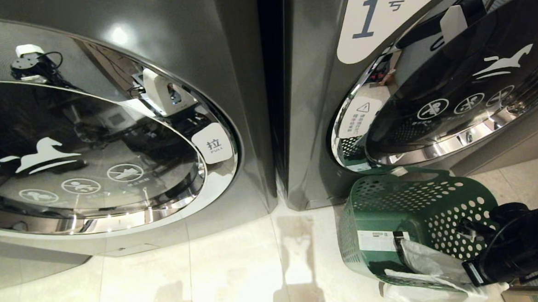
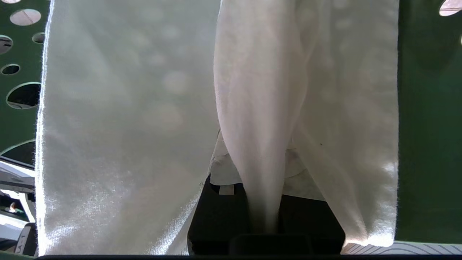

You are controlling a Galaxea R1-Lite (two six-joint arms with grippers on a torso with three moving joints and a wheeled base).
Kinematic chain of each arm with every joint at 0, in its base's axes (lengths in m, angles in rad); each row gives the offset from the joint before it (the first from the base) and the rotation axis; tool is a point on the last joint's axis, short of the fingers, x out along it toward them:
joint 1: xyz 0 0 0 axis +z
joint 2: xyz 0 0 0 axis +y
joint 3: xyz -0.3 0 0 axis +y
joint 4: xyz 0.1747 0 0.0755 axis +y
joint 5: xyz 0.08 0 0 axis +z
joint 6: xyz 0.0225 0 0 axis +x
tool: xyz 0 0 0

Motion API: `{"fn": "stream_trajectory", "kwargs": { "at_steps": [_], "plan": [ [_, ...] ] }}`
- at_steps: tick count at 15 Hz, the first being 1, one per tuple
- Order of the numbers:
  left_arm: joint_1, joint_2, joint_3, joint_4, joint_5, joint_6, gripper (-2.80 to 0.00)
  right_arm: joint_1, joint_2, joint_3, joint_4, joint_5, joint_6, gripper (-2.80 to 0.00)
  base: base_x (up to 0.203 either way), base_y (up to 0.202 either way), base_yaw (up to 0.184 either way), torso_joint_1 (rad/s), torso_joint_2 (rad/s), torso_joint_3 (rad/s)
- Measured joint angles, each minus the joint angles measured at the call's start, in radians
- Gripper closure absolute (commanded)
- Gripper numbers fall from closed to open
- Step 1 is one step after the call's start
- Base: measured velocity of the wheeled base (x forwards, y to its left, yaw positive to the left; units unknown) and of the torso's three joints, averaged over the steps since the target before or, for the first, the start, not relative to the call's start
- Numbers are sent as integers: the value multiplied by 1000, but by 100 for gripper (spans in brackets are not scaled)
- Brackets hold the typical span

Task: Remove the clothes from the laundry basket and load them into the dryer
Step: Take the clothes out of the basket

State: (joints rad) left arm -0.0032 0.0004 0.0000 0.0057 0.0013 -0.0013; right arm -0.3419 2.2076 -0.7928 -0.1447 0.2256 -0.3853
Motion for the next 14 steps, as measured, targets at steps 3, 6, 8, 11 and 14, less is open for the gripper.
{"fn": "stream_trajectory", "kwargs": {
  "at_steps": [3,6,8,11,14],
  "plan": [
    [0,0,0,0,0,0,0,-4,-10,-35,-1,8,21,0,0,0,0,0,0,0],
    [0,0,0,0,0,0,0,-26,-69,-58,1,14,67,0,0,0,0,0,0,0],
    [0,0,0,0,0,0,0,-45,-148,-37,33,14,92,0,0,0,0,0,0,0],
    [0,0,0,0,0,0,0,-63,-319,35,110,14,100,0,0,0,0,0,0,0],
    [0,0,0,0,0,0,0,-70,-546,130,194,13,101,0,0,0,0,0,0,0]
  ]
}}
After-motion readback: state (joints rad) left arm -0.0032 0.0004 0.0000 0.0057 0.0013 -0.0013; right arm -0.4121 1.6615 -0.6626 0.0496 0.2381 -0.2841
